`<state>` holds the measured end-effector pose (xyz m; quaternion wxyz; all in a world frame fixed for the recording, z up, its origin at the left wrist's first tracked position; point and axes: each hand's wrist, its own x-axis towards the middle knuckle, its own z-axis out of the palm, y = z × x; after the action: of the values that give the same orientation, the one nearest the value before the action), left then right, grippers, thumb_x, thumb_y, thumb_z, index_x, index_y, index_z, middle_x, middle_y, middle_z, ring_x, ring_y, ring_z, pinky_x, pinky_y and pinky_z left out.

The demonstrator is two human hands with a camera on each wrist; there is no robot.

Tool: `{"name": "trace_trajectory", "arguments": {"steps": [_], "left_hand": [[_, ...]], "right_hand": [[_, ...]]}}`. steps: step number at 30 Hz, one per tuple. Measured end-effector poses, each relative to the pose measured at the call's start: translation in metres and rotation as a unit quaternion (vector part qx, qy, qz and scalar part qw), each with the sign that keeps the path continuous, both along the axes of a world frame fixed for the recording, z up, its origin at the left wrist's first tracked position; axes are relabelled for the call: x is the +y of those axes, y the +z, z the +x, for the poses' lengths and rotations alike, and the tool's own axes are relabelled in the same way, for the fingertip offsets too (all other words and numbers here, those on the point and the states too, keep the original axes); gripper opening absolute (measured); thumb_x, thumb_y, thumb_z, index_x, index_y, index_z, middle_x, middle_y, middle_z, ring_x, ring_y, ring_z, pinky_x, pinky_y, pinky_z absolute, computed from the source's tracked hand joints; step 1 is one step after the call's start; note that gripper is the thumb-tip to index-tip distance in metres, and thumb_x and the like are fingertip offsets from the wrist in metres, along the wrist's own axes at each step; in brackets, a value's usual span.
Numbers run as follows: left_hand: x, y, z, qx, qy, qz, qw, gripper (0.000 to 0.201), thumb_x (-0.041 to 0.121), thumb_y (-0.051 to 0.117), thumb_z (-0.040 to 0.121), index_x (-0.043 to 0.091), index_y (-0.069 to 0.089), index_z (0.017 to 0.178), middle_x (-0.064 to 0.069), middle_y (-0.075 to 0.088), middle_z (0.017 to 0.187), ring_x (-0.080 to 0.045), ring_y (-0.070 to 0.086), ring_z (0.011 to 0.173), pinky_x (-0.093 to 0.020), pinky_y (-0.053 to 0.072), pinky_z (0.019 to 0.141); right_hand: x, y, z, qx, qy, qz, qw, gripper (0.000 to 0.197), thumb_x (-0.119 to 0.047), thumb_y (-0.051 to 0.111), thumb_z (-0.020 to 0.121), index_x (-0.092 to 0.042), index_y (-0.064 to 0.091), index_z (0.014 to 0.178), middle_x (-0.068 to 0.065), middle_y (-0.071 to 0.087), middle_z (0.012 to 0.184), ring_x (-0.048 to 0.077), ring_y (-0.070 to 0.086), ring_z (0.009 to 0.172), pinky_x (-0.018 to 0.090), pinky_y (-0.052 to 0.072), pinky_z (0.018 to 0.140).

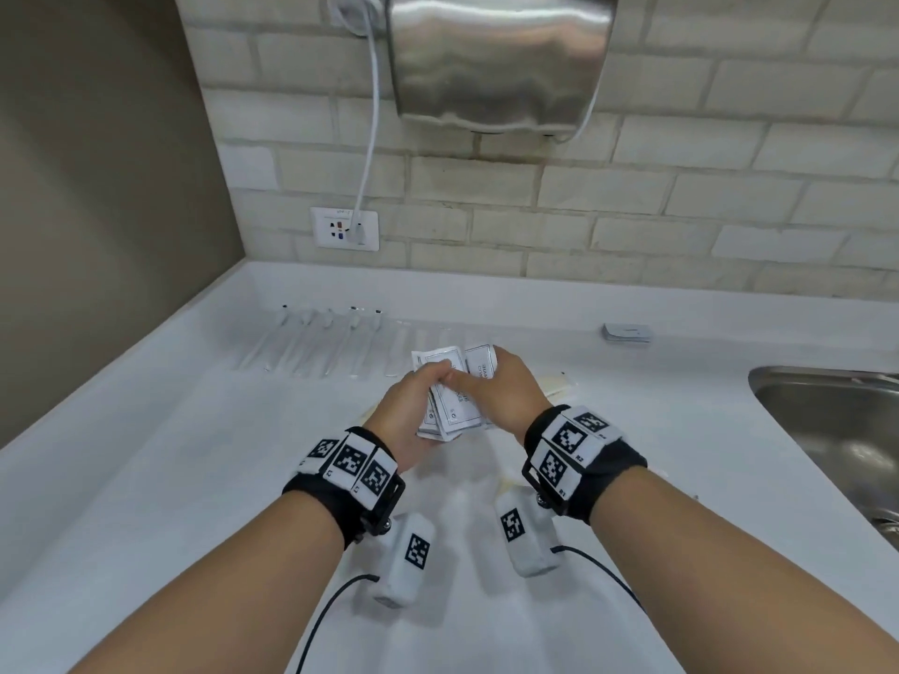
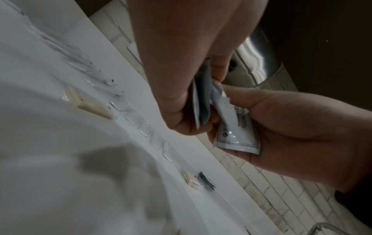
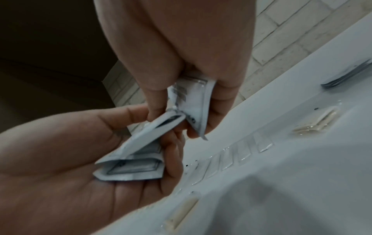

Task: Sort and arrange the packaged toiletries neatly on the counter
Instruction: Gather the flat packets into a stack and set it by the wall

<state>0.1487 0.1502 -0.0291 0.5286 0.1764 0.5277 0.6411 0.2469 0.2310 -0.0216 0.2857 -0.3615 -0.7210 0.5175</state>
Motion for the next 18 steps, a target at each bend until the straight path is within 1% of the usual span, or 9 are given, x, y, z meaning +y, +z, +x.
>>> {"name": "trace_trajectory", "arguments": {"steps": [3, 5, 6, 7, 9, 10, 12, 15, 18], "left_hand": [[0.006, -0.005, -0.011, 0.011, 0.019, -0.014, 1.0, 0.026, 0.021, 0.052, 0.096, 0.011, 0.061, 0.119, -0.01, 0.07, 0.088, -0.026, 0.067, 0.075, -0.031, 0.053, 0.06], [0.011, -0.008, -0.019, 0.012, 0.031, -0.021, 0.999, 0.026, 0.02, 0.051, 0.097, 0.009, 0.059, 0.119, -0.015, 0.068, 0.095, -0.029, 0.066, 0.08, -0.035, 0.054, 0.063], [0.014, -0.009, -0.024, 0.013, 0.036, -0.024, 0.999, 0.025, 0.02, 0.051, 0.097, 0.008, 0.059, 0.117, -0.016, 0.067, 0.097, -0.031, 0.066, 0.082, -0.036, 0.055, 0.064], [0.017, -0.01, -0.028, 0.018, 0.038, -0.028, 0.999, 0.023, 0.02, 0.051, 0.097, 0.008, 0.059, 0.115, -0.018, 0.067, 0.099, -0.033, 0.066, 0.083, -0.038, 0.055, 0.066], [0.022, -0.011, -0.034, 0.038, 0.035, -0.041, 0.998, 0.021, 0.02, 0.051, 0.097, 0.008, 0.058, 0.113, -0.019, 0.067, 0.104, -0.035, 0.066, 0.09, -0.041, 0.055, 0.071], [0.024, -0.011, -0.036, 0.049, 0.034, -0.046, 0.997, 0.021, 0.021, 0.051, 0.097, 0.009, 0.058, 0.113, -0.019, 0.067, 0.106, -0.035, 0.066, 0.092, -0.041, 0.055, 0.073], [0.028, -0.012, -0.04, 0.064, 0.032, -0.054, 0.996, 0.022, 0.021, 0.05, 0.098, 0.009, 0.059, 0.114, -0.016, 0.069, 0.105, -0.033, 0.067, 0.092, -0.042, 0.055, 0.076], [0.032, -0.013, -0.043, 0.069, 0.019, -0.05, 0.996, 0.023, 0.02, 0.047, 0.099, 0.012, 0.06, 0.116, -0.014, 0.071, 0.108, -0.032, 0.068, 0.097, -0.044, 0.055, 0.083], [0.032, -0.012, -0.043, 0.058, 0.011, -0.026, 0.998, 0.03, 0.02, 0.049, 0.095, 0.013, 0.061, 0.122, -0.018, 0.07, 0.115, -0.037, 0.066, 0.107, -0.054, 0.05, 0.097]], "right_hand": [[0.007, -0.001, -0.007, -0.025, 0.014, -0.011, 1.0, 0.009, -0.025, 0.067, 0.081, -0.017, 0.063, 0.081, 0.001, 0.068, 0.078, 0.023, 0.068, 0.076, 0.035, 0.055, 0.072], [0.016, 0.002, -0.012, -0.046, 0.008, -0.042, 0.998, 0.014, -0.026, 0.055, 0.081, -0.018, 0.053, 0.07, -0.002, 0.055, 0.068, 0.021, 0.055, 0.065, 0.031, 0.044, 0.064], [0.02, 0.003, -0.014, -0.053, -0.001, -0.055, 0.997, 0.014, -0.029, 0.05, 0.077, -0.018, 0.048, 0.069, -0.001, 0.05, 0.068, 0.024, 0.053, 0.065, 0.03, 0.039, 0.065], [0.025, 0.004, -0.016, -0.055, -0.008, -0.063, 0.996, 0.013, -0.03, 0.045, 0.073, -0.017, 0.046, 0.071, 0.001, 0.048, 0.071, 0.031, 0.057, 0.07, 0.032, 0.039, 0.067], [0.034, 0.006, -0.018, -0.036, -0.016, -0.083, 0.996, 0.013, -0.025, 0.04, 0.076, -0.015, 0.047, 0.08, 0.008, 0.053, 0.081, 0.038, 0.065, 0.079, 0.037, 0.049, 0.071], [0.038, 0.007, -0.019, -0.028, -0.016, -0.089, 0.995, 0.011, -0.021, 0.04, 0.081, -0.013, 0.048, 0.085, 0.01, 0.054, 0.085, 0.035, 0.066, 0.075, 0.035, 0.051, 0.068], [0.045, 0.01, -0.02, -0.02, -0.009, -0.073, 0.997, 0.007, -0.011, 0.045, 0.089, -0.01, 0.052, 0.087, 0.01, 0.056, 0.085, 0.026, 0.06, 0.071, 0.03, 0.046, 0.064], [0.049, 0.012, -0.024, 0.024, 0.04, -0.078, 0.996, 0.009, -0.004, 0.057, 0.09, -0.009, 0.064, 0.091, 0.01, 0.064, 0.086, 0.024, 0.06, 0.076, 0.03, 0.048, 0.067], [0.045, 0.006, -0.028, 0.054, 0.077, -0.1, 0.991, 0.013, -0.002, 0.066, 0.086, -0.006, 0.069, 0.098, 0.009, 0.066, 0.083, 0.023, 0.063, 0.077, 0.032, 0.054, 0.073]]}}
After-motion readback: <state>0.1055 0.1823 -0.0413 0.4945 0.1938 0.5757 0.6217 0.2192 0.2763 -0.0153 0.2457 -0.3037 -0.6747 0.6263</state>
